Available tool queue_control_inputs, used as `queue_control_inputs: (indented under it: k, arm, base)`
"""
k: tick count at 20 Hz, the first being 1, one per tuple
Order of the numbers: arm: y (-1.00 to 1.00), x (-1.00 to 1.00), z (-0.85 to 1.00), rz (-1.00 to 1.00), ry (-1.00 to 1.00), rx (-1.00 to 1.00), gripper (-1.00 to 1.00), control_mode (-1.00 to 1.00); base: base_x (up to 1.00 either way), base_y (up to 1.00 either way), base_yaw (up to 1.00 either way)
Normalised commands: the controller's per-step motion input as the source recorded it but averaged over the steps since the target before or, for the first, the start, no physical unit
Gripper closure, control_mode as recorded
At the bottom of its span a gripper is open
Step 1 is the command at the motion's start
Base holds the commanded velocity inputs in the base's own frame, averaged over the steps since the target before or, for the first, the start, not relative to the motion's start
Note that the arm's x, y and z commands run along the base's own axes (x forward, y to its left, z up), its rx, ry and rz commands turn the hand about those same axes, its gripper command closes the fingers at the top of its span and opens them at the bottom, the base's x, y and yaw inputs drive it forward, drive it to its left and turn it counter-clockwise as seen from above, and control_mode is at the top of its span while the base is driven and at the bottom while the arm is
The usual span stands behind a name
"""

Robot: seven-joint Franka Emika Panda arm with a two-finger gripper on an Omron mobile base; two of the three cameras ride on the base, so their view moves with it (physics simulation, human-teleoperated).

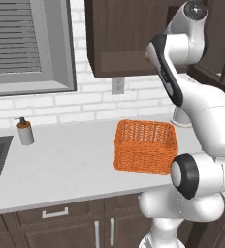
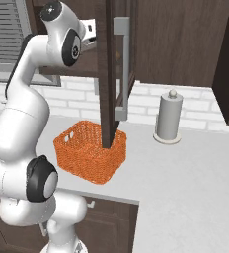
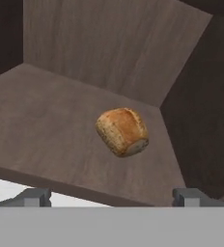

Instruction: Open the cabinet, pick up the bread from the cabinet and place it in the basket. Then move the basket to the dining counter.

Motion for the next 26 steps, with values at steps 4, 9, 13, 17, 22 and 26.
queue_control_inputs:
  k: [4, 9, 13, 17, 22, 26]
  arm:
    - [-0.01, 0.0, -0.64, 0.06, -0.26, 0.08, -1.0, -1.0]
    - [0.0, 0.17, -0.29, 0.01, -0.23, 0.08, -1.0, -1.0]
    - [-0.24, 0.49, 0.1, 0.0, 0.0, 0.0, -1.0, -1.0]
    - [-0.12, 0.37, 0.35, 0.0, 0.11, 0.0, -1.0, -1.0]
    - [-0.06, 0.35, 0.17, 0.0, 0.1, 0.0, -1.0, -1.0]
    - [0.0, 0.53, 0.0, 0.0, 0.1, 0.03, -1.0, -1.0]
  base:
    - [0.0, 0.0, 0.0]
    - [0.0, 0.0, 0.0]
    - [0.0, 0.0, 0.0]
    - [0.0, 0.0, 0.0]
    - [0.0, 0.0, 0.0]
    - [0.0, 0.0, 0.0]
